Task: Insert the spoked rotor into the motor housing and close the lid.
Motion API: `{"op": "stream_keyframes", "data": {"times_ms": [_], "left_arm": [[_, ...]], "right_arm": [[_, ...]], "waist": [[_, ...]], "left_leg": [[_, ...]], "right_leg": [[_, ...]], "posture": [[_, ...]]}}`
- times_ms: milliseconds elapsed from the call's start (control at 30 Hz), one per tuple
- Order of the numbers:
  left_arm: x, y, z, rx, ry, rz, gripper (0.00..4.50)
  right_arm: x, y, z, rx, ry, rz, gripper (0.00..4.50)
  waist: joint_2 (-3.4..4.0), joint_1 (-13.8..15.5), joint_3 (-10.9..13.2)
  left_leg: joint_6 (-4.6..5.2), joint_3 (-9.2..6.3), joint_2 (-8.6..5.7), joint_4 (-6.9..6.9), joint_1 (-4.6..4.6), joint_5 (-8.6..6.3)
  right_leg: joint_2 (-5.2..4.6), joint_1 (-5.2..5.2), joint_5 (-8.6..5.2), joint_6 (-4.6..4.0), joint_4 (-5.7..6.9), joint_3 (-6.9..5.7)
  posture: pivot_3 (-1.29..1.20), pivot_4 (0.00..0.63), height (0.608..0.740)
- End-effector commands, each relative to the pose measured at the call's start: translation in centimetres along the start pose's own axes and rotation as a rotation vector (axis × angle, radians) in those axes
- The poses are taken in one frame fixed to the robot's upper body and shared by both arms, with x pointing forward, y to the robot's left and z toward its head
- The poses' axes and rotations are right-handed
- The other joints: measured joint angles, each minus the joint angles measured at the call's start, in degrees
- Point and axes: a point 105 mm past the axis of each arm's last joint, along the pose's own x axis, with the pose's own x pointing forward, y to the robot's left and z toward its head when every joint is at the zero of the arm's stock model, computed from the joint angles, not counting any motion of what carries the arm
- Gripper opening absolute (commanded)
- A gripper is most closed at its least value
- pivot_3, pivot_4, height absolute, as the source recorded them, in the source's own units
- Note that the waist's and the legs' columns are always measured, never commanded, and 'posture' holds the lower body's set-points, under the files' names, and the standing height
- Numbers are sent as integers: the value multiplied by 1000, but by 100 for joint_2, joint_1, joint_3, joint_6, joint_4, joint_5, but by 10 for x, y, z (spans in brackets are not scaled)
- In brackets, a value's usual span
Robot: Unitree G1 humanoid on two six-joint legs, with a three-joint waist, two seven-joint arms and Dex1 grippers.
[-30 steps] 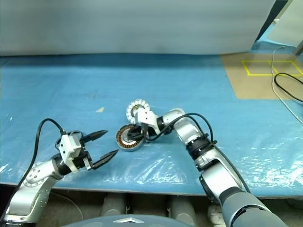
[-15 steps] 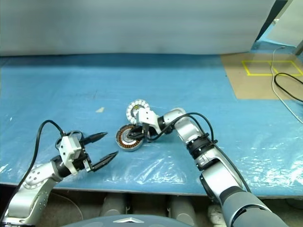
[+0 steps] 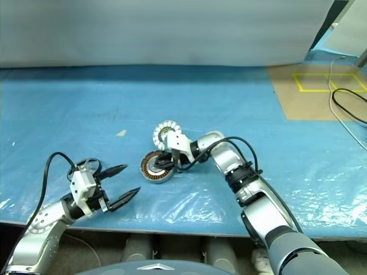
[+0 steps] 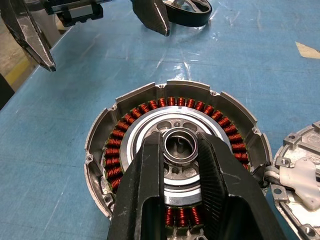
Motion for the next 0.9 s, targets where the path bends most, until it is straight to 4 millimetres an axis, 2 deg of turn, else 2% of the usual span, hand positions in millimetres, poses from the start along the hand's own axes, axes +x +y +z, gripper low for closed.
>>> {"op": "stream_keyframes", "data": {"times_ms": [33,467,533,667,800,900], "left_arm": [[0,1,5,25,-22,-10,4500],[1,-1,5,26,-22,-12,4500],[1,-1,5,26,-23,-13,4500],[2,-1,5,26,-23,-14,4500],[2,-1,5,27,-21,-15,4500],[4,-1,10,30,-26,-18,4500]], "right_arm": [[2,-1,6,-24,-6,5,576],[2,-2,2,-21,10,0,576],[2,-2,1,-26,13,-4,1323],[1,-3,3,-25,8,-9,2518],[-2,-8,11,-43,-15,-27,2518],[-8,-14,30,-46,-72,-35,2518]], "waist": [[0,-2,0],[0,-2,0],[0,-1,0],[0,0,0],[0,0,0],[1,0,0]], "left_leg": [[0,0,0,0,0,0],[0,0,0,0,2,0],[0,0,1,0,3,0],[0,0,0,0,4,0],[0,0,0,0,4,0],[0,0,0,0,3,0]], "right_leg": [[0,0,0,0,0,0],[0,0,0,0,0,0],[0,1,0,0,0,0],[0,2,0,0,1,0],[0,2,0,0,1,0],[0,2,0,0,1,0]], "posture": [[0,150,740],[0,150,740],[0,150,740],[0,150,740],[0,150,740],[0,150,740]]}}
